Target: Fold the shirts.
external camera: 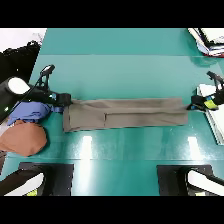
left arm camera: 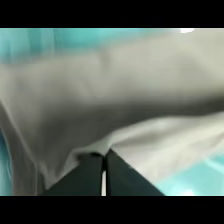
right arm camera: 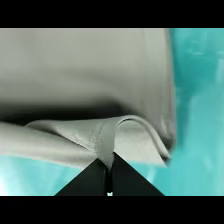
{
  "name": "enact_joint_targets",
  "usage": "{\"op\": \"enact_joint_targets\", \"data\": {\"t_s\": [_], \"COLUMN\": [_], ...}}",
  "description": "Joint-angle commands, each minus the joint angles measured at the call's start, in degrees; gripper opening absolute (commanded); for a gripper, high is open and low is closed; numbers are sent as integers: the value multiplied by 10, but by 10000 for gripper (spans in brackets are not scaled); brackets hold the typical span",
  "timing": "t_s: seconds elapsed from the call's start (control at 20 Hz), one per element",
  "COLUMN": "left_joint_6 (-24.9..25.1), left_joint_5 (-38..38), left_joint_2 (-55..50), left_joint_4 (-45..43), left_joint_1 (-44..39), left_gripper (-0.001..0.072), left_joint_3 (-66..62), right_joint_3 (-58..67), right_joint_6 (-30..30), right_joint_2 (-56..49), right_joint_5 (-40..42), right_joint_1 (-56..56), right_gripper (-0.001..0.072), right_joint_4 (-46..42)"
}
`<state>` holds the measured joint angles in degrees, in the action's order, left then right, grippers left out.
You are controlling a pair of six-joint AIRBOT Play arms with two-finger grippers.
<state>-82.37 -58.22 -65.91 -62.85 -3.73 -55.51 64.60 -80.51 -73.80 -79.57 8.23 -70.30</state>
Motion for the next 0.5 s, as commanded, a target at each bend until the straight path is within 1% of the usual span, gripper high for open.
{"op": "enact_joint_targets", "data": {"t_s": [0.0,0.05,0.1,0.15,0.35,0.4,0.45], "left_joint_6": [-2,-10,-18,-17,-17,-17,-17], "left_joint_5": [39,42,41,33,-21,-30,-36], "left_joint_2": [-62,-62,-62,-61,-59,-59,-59], "left_joint_4": [-2,-2,-2,-2,16,27,30], "left_joint_1": [1,1,1,1,1,-1,-6], "left_gripper": [148,463,569,542,541,540,538], "left_joint_3": [-43,-47,-53,-61,-87,-87,-86], "right_joint_3": [70,87,98,106,106,104,96], "right_joint_6": [0,0,1,10,71,82,86], "right_joint_2": [-100,-116,-126,-130,-125,-125,-125], "right_joint_5": [26,26,24,19,-52,-71,-76], "right_joint_1": [-6,-3,1,9,69,89,108], "right_gripper": [134,275,297,310,311,350,463], "right_joint_4": [75,83,84,85,91,91,93]}}
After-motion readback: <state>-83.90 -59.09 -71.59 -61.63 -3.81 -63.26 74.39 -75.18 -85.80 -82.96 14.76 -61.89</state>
